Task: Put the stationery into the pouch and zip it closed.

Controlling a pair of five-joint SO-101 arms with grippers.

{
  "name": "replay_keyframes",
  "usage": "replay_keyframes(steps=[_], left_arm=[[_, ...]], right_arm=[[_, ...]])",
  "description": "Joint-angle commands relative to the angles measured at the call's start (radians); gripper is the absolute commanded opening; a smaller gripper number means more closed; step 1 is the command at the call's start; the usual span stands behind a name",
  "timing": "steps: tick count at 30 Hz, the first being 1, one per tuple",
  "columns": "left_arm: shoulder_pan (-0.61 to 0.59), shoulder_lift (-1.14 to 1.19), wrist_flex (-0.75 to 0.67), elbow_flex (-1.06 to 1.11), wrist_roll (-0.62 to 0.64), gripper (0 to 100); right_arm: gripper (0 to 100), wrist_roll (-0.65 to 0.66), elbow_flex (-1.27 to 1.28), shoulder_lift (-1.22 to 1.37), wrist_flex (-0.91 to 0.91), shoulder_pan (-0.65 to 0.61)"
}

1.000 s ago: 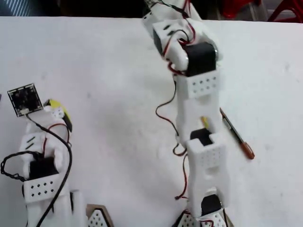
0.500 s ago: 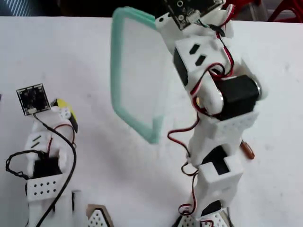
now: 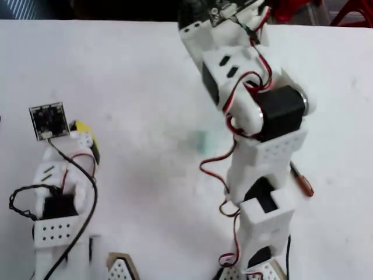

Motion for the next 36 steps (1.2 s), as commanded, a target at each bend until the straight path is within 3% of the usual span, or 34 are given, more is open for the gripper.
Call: replay_keyframes(steps=[1, 12, 20, 28, 36], left_arm=[[0.012, -0.022, -0.026, -0.005, -0.009, 2], [0.065, -0.022, -0.026, -0.006, -0.075, 2], [0.065, -0.022, -0.026, -0.006, -0.078, 2], [0.065, -0.022, -0.026, -0.008, -0.078, 2], [0.065, -0.022, -0.028, -0.008, -0.078, 2]], right_arm=[[1.7, -0.003, -0.006, 0.004, 0.022, -0.024], [1.7, -0.011, -0.012, 0.139, 0.125, -0.051], [1.7, -0.006, -0.135, 0.166, 0.093, -0.048], [1.7, -0.011, -0.092, 0.039, -0.044, -0.01], [1.7, -0.012, -0.092, 0.108, 0.047, -0.013]])
